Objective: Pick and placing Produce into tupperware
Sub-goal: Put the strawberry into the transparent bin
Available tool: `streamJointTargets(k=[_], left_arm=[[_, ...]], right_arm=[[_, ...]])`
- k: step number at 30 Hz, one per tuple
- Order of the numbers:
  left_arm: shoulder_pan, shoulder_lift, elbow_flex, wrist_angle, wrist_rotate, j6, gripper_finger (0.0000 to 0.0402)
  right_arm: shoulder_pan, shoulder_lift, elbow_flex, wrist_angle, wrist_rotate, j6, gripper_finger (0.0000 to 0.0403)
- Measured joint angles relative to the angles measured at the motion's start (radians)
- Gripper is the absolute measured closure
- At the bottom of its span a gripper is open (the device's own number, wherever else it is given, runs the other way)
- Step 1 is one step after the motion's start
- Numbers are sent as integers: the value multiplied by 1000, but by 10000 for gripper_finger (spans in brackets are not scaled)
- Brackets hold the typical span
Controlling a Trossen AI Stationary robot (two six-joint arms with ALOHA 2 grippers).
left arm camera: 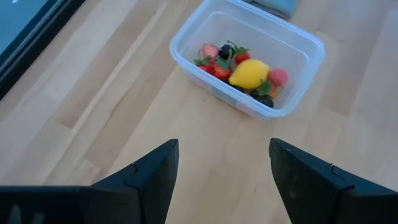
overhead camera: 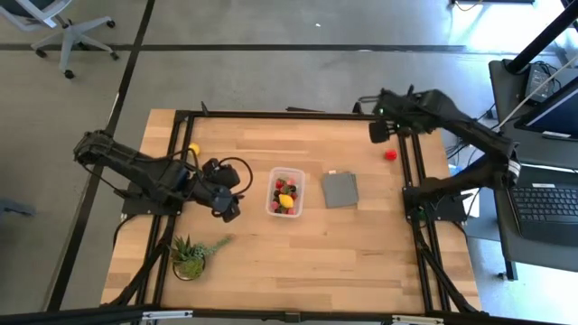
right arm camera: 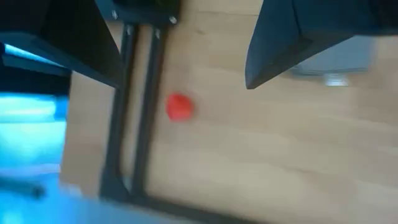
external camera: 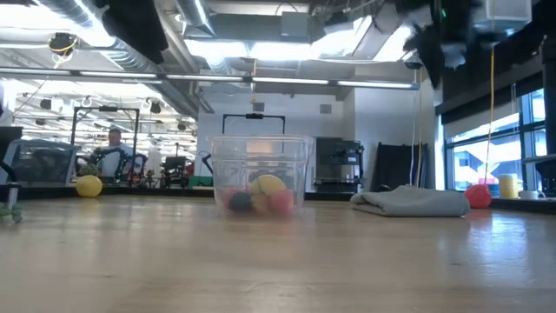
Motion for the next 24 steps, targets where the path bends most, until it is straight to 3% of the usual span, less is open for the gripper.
streamJointTargets(k=[3,7,13,18,24], left_arm=[[24,0,0,10,0,0,160],[55,0,0,37,0,0,160],[88,0,0,76,0,0,160],[110,0,0,92,0,-3,160],[117,0,0,123,0,-3,160]], right_arm=[[-27,-43,-179,68,1,27,70],[-49,-53,-402,314,0,35,70],[-137,-47,-648,553,1,126,70],[-201,-47,-779,756,1,125,70],[-276,-48,-855,854,3,124,70]])
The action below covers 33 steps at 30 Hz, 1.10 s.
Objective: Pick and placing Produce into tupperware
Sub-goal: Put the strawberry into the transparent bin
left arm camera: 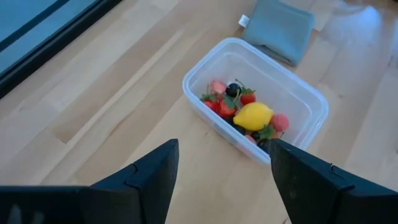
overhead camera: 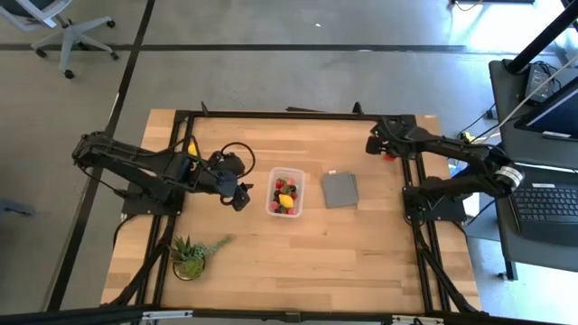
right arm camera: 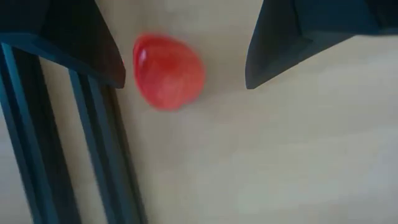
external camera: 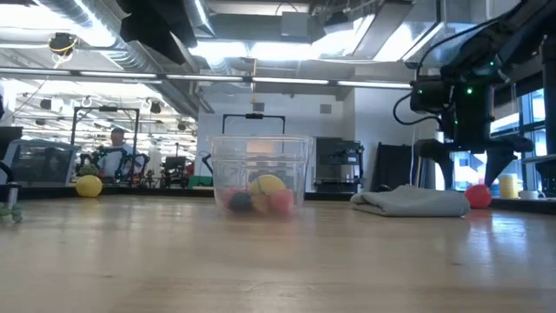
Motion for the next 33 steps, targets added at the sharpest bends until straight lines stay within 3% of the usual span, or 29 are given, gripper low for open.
streamJointTargets(k=[8,20,33], left_arm=[[0,0,0,6,0,0,160],[23,0,0,20,0,4,160],[37,0,0,19,0,4,160]], right_arm=[[-70,0,-53,93,14,-27,70],[-87,0,-116,159,-55,-32,70],[-86,0,-123,211,-55,-189,70]])
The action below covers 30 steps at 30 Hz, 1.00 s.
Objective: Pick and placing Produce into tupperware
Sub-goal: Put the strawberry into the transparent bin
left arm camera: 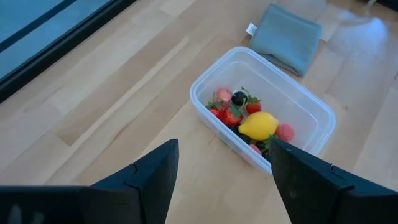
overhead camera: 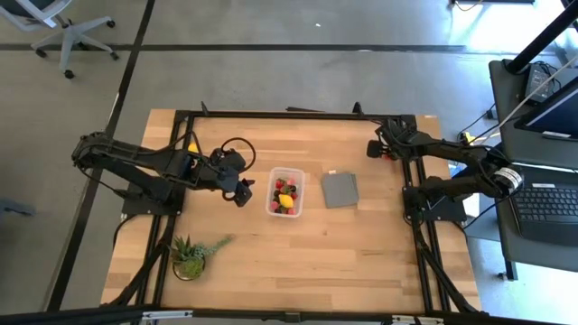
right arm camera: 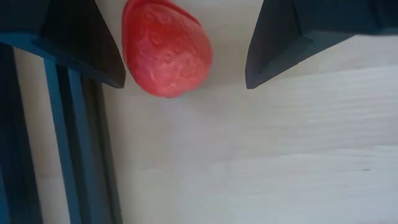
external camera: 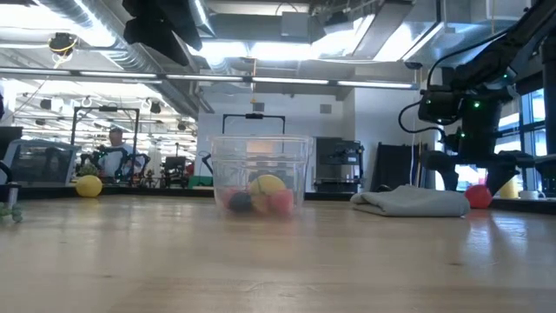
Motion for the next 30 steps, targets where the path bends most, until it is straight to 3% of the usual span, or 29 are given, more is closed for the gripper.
streamJointTargets(k=[6,21,30], left_arm=[[0,0,0,-1,0,1,160],[0,0,0,-1,0,113,160],[0,0,0,-2,0,178,160]], right_arm=[[0,0,0,5,0,-52,70],[0,1,0,-13,-56,7,73],[0,38,0,-16,-53,32,138]])
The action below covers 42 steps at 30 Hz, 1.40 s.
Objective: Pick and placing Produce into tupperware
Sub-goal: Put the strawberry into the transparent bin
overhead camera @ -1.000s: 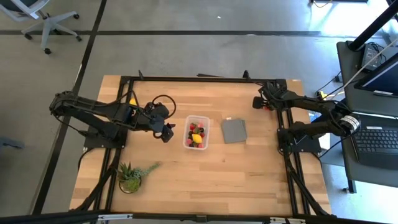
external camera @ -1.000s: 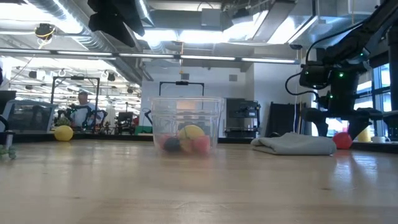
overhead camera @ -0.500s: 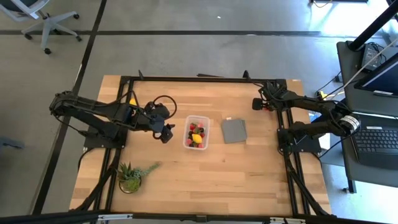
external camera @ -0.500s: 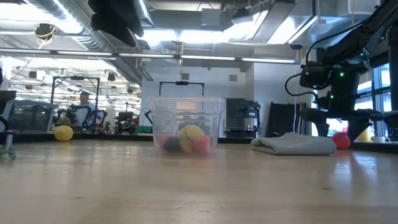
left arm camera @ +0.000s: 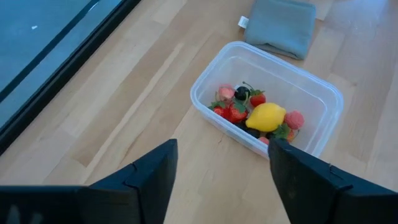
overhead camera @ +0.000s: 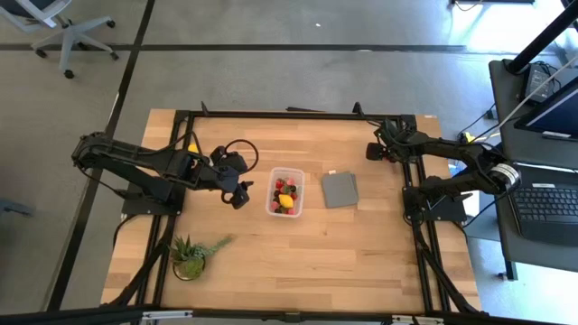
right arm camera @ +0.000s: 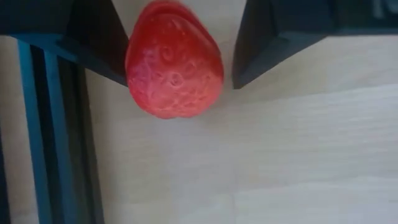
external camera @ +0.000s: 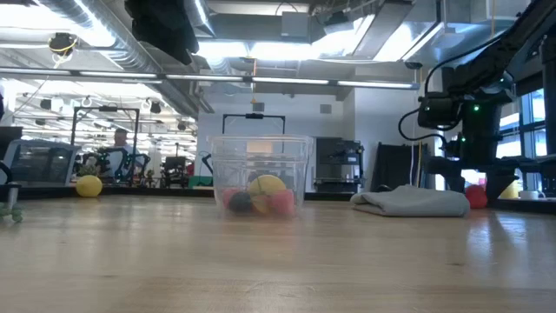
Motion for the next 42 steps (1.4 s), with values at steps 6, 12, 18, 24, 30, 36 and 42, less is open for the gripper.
streamJointTargets(k=[6,12,18,24,30,36,42], left_arm=[[0,0,0,0,0,24,160],[0,0,0,-1,0,24,160],[0,0,0,-1,0,24,160],[0,0,0,-1,0,24,160],[0,0,0,-1,0,23,160],[1,0,0,0,0,23,160],[6,1,0,4,1,23,160]], right_arm=[[2,60,3,19,6,-26,203],[2,62,0,48,21,-56,201],[2,63,-1,49,27,-61,187],[1,65,-2,53,26,-111,213],[14,36,0,54,-23,-164,213],[111,-66,92,55,-295,-217,213],[280,-117,318,71,-390,-260,213]])
